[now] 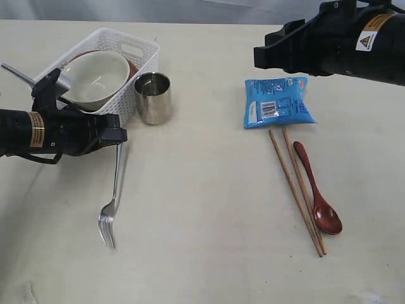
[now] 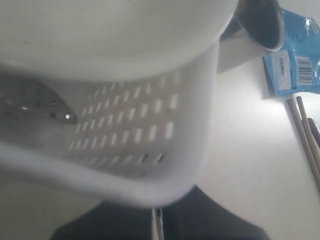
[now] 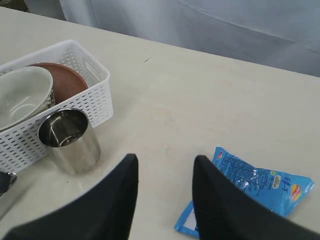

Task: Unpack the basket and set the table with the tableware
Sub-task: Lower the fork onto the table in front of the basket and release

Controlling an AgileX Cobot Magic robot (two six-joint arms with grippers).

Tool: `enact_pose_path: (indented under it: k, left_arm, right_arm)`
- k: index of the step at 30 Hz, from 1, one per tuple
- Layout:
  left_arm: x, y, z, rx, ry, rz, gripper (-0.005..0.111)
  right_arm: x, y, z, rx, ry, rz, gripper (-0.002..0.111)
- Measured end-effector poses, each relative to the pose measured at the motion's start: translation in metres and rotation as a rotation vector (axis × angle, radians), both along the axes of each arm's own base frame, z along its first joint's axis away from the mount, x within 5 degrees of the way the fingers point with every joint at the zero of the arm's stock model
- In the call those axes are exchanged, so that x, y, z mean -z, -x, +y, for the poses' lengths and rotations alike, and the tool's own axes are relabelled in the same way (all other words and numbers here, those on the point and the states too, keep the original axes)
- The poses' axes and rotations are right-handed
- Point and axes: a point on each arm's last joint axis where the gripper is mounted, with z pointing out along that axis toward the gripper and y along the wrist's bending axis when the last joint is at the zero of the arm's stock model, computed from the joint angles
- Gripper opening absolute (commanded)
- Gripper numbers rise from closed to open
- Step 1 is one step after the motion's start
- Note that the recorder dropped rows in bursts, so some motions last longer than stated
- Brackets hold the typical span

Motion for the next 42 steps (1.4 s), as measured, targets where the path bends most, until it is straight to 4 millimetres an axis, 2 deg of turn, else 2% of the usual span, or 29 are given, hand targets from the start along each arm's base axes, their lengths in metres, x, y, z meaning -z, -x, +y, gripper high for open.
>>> enact_pose_path:
  k: [14,19,21,32,42]
  left_arm:
    - [0.003,0.0,0.004,-0.054,-0.014,0.04,0.002]
    - [0.003,-0.001,0.004,-0.058,-0.014,0.042,0.031]
    - [0.003,-0.001,0.004,-0.06,-0.012,0.044,0.037]
    - [0.003,0.0,0.003,-0.06,0.004,0.052,0.038]
    - [-0.01,0.011,-0.017,0.185,0.161,-0.006,0.038]
  right_arm:
    - [0.0,0.0,0.0,0.003,-0.005,0.003,0.036]
    - [0.0,0.0,0.0,0.005,-0.006,0.005,0.036]
    - [0.0,0.0,0.0,0.005,-0.008,0.006,0.036]
    - [0.003,0.002,-0.001,0.007,0.013,0.042,0.036]
    - [0.004,0.002,-0.001,0.009,0.013,0.049,0.036]
